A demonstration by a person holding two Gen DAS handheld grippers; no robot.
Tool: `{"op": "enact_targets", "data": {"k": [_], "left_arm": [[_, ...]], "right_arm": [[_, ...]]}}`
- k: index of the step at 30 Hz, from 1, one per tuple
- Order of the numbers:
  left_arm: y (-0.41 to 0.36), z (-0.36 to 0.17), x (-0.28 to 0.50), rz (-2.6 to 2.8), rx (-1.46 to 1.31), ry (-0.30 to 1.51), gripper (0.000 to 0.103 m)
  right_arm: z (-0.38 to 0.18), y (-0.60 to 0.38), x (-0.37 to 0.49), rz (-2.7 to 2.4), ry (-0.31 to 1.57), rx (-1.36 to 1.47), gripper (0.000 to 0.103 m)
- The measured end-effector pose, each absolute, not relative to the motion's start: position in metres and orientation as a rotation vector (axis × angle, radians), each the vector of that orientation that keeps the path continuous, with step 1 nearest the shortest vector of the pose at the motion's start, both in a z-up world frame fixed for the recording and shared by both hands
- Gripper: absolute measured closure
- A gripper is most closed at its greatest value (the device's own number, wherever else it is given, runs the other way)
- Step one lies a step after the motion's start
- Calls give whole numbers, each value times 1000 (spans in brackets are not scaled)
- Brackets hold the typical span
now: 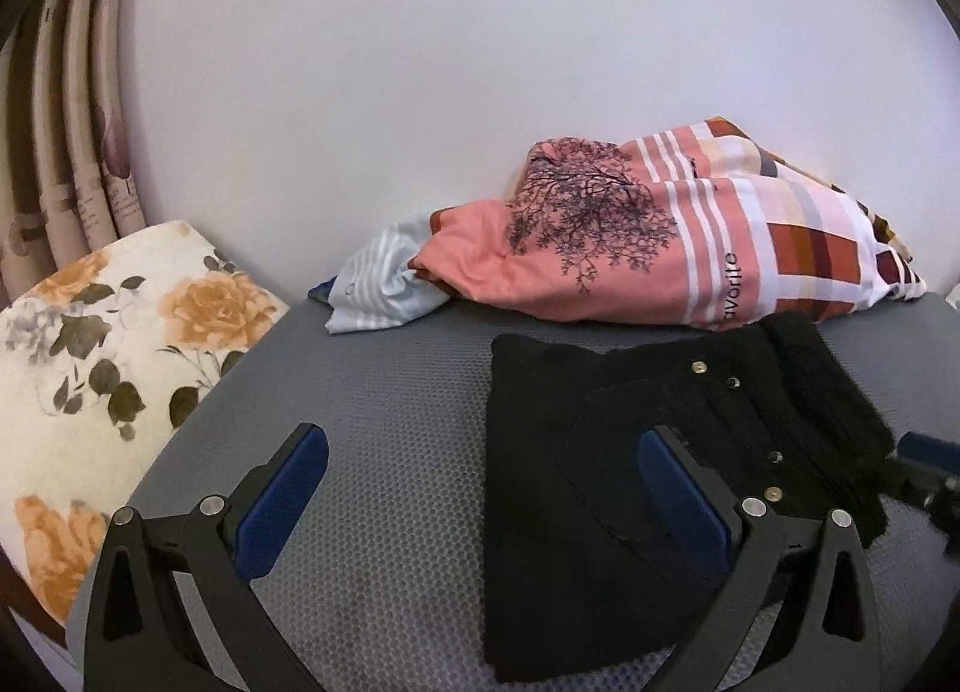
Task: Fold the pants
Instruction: 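Release the folded jeans and pull both tools back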
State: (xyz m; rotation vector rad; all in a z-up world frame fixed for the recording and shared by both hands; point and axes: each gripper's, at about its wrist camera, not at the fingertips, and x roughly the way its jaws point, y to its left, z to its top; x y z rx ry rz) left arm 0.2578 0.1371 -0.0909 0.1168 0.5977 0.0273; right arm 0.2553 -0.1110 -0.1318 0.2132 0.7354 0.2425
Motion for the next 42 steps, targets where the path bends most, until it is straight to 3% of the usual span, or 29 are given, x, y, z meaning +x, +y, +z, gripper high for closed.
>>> {"op": "enact_targets", "data": {"k": [5, 24, 42], "left_arm": [[128, -83, 254, 49, 138, 651, 0], [122, 13, 173, -13, -106, 447, 0], [108, 30, 139, 51, 44, 484, 0]], "right_arm": [[-124, -97, 243, 273, 732, 187, 45], [-69, -110, 187, 270, 658, 203, 39], [-37, -107, 154, 285, 616, 194, 34]]}}
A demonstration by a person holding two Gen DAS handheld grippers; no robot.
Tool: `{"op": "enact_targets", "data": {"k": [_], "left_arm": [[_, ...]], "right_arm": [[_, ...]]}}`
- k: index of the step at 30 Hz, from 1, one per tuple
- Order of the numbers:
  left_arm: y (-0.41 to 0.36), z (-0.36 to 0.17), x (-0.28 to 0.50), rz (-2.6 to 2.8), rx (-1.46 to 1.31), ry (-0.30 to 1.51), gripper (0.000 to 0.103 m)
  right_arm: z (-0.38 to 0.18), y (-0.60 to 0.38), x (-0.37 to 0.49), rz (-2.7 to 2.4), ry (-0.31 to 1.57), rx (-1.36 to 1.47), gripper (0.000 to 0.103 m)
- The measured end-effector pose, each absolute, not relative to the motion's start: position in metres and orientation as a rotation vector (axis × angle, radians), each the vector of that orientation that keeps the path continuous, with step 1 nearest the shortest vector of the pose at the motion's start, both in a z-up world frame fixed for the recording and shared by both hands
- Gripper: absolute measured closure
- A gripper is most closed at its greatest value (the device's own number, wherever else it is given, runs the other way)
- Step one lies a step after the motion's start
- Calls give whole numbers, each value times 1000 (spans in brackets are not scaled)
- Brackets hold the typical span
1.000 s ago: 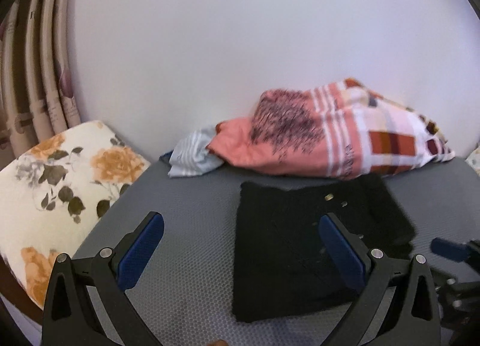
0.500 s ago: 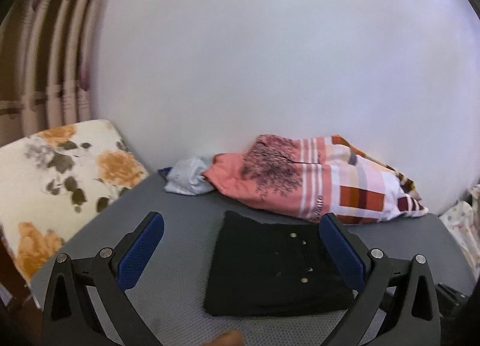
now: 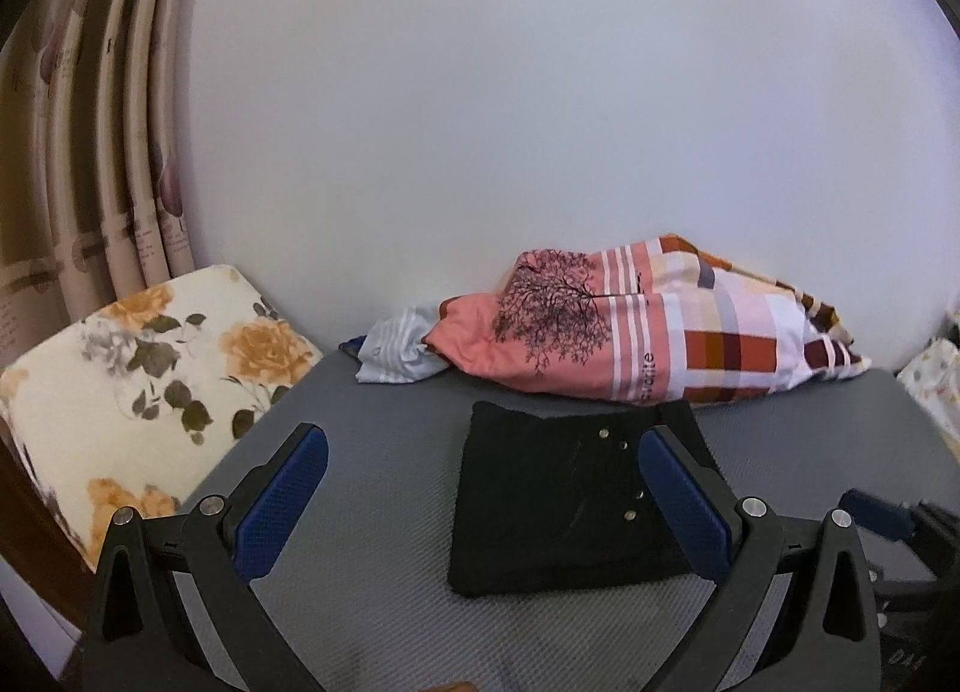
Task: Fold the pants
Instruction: 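Release the folded jeans and pull both tools back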
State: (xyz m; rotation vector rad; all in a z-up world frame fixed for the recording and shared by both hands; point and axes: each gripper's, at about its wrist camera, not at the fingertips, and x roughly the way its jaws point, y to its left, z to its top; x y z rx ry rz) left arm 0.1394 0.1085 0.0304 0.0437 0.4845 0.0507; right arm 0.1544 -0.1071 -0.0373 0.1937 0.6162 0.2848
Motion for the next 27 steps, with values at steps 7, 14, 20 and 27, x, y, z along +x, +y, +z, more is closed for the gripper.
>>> {"op": "enact_targets", "data": {"k": [7, 14, 20, 27], "left_arm": [[111, 30, 130, 47, 19, 499, 0], [108, 26, 124, 50, 30, 510, 0], [107, 20, 123, 51, 33, 524, 0], [106, 11, 126, 52, 32, 550, 0]], "right_arm": [[-31, -107, 145, 289, 613, 190, 32], [-29, -108, 142, 290, 614, 187, 31], [-29, -108, 138, 290, 621, 183, 31], [-34, -108, 133, 293, 634, 184, 30]]}}
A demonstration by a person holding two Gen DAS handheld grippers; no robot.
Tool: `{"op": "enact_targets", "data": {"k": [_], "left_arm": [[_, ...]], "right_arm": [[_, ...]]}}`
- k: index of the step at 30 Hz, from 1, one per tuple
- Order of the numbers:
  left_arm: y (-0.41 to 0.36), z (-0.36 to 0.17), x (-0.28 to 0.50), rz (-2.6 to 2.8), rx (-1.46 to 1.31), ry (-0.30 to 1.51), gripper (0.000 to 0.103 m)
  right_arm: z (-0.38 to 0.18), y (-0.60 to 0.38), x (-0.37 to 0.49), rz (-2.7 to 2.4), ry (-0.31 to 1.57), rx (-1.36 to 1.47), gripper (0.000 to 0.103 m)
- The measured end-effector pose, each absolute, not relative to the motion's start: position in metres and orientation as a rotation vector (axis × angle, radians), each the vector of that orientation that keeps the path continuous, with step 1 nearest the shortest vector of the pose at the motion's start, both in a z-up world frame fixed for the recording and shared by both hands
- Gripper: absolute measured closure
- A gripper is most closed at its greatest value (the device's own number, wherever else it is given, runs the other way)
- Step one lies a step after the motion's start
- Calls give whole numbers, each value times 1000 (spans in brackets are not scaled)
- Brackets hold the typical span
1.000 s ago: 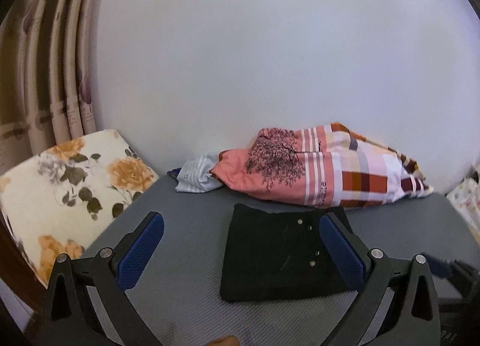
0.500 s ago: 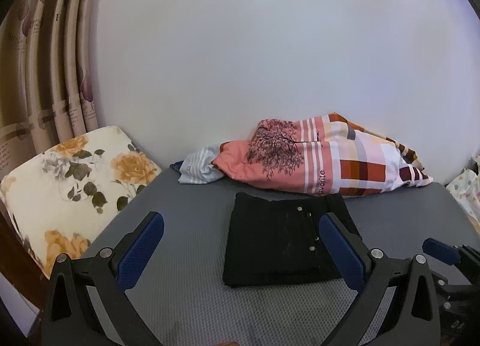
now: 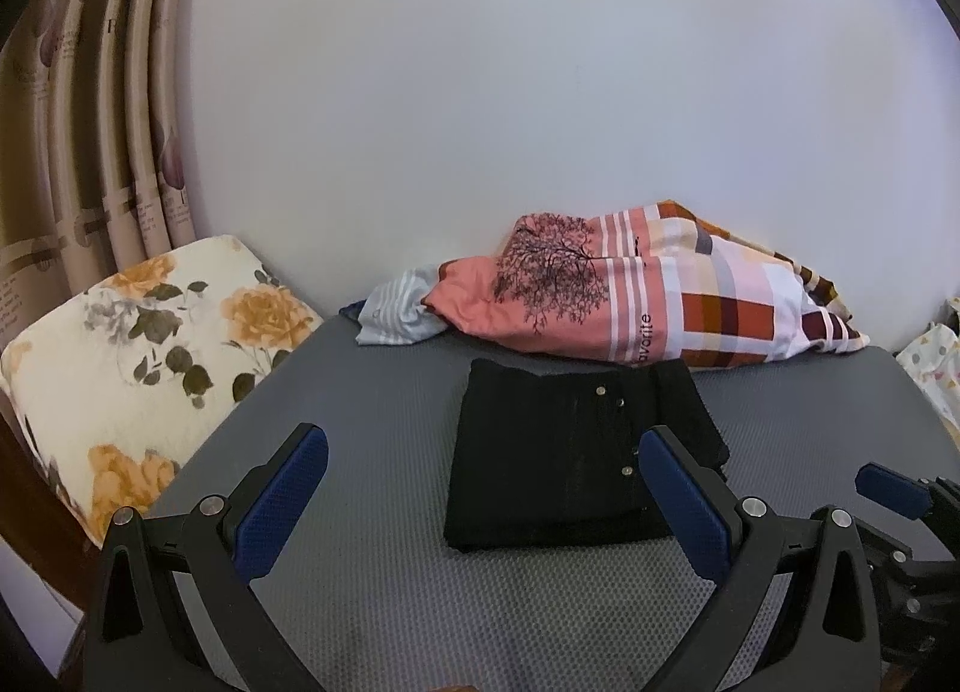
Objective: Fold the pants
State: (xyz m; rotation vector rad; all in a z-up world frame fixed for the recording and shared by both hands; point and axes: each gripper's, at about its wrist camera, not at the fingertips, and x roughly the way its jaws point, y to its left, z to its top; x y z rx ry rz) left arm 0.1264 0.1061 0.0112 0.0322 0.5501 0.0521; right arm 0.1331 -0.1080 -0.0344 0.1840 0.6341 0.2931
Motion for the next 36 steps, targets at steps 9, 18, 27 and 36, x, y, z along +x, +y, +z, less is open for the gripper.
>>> {"op": "enact_targets", "data": {"k": [9, 18, 27, 36], "left_arm": [[108, -1, 132, 58, 31, 579, 0], [111, -17, 139, 61, 38, 605, 0], [115, -28, 143, 64, 38, 620, 0], [116, -34, 145, 64, 39, 633, 0]], "right_arm": [[-42, -106, 139, 292, 656, 178, 30], [-51, -99, 142, 246, 657, 164, 30], [-52, -98, 141, 228, 651, 155, 28], [-54, -98, 140, 227, 659, 159, 28]]}}
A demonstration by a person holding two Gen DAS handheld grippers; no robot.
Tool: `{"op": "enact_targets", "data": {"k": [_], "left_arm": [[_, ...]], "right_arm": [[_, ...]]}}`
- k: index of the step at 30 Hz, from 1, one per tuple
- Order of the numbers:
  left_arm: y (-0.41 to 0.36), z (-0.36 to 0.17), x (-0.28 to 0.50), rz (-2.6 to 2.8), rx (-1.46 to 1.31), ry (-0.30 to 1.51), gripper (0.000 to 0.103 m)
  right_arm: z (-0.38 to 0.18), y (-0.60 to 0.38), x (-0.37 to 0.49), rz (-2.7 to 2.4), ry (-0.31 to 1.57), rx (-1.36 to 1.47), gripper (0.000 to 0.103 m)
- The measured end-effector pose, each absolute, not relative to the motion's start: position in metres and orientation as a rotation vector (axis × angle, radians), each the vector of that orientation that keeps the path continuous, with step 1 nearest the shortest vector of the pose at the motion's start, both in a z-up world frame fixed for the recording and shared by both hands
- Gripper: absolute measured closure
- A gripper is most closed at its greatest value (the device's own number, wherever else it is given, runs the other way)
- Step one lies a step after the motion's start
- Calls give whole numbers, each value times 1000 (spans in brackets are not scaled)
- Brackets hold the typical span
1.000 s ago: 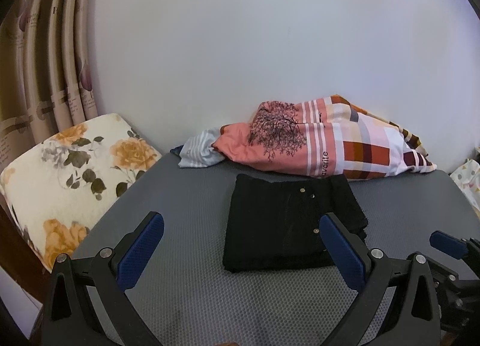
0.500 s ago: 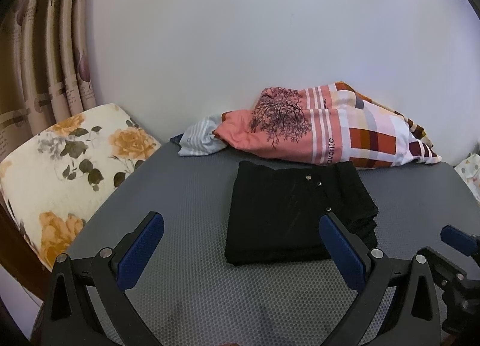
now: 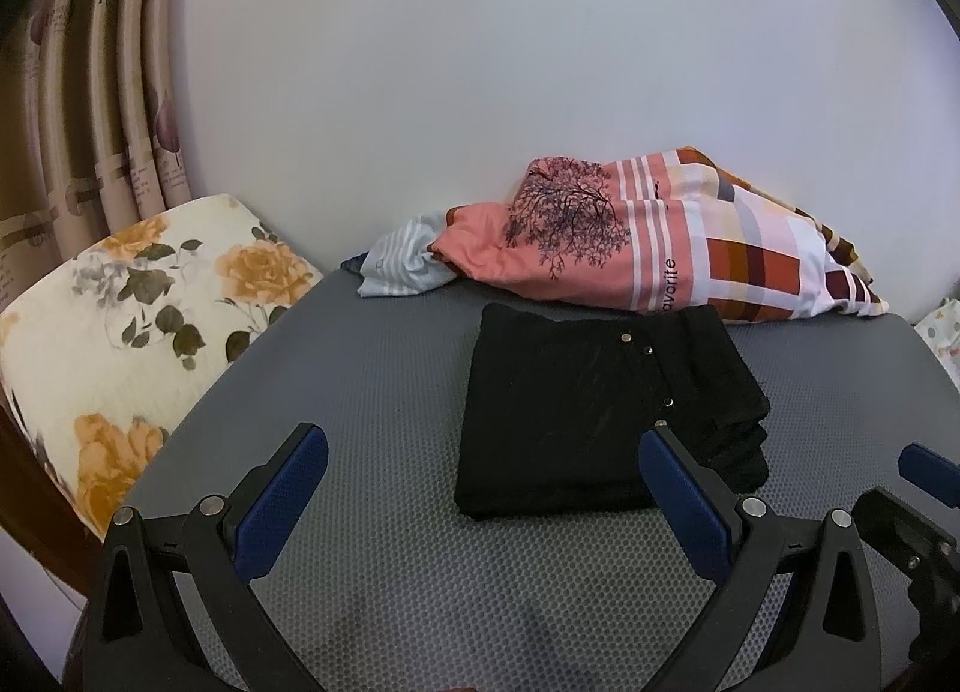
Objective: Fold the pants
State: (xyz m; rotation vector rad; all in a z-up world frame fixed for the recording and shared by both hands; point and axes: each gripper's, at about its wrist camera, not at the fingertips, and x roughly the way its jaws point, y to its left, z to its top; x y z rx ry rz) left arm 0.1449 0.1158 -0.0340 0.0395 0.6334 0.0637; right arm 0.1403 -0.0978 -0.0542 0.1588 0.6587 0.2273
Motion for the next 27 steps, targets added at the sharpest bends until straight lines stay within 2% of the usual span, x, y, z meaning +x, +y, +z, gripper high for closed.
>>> {"op": "enact_targets", "data": {"k": [27], "left_arm": [[113, -43, 145, 42, 49, 652, 0]], "right_arm": [[-56, -97, 140, 229, 667, 162, 27]]}}
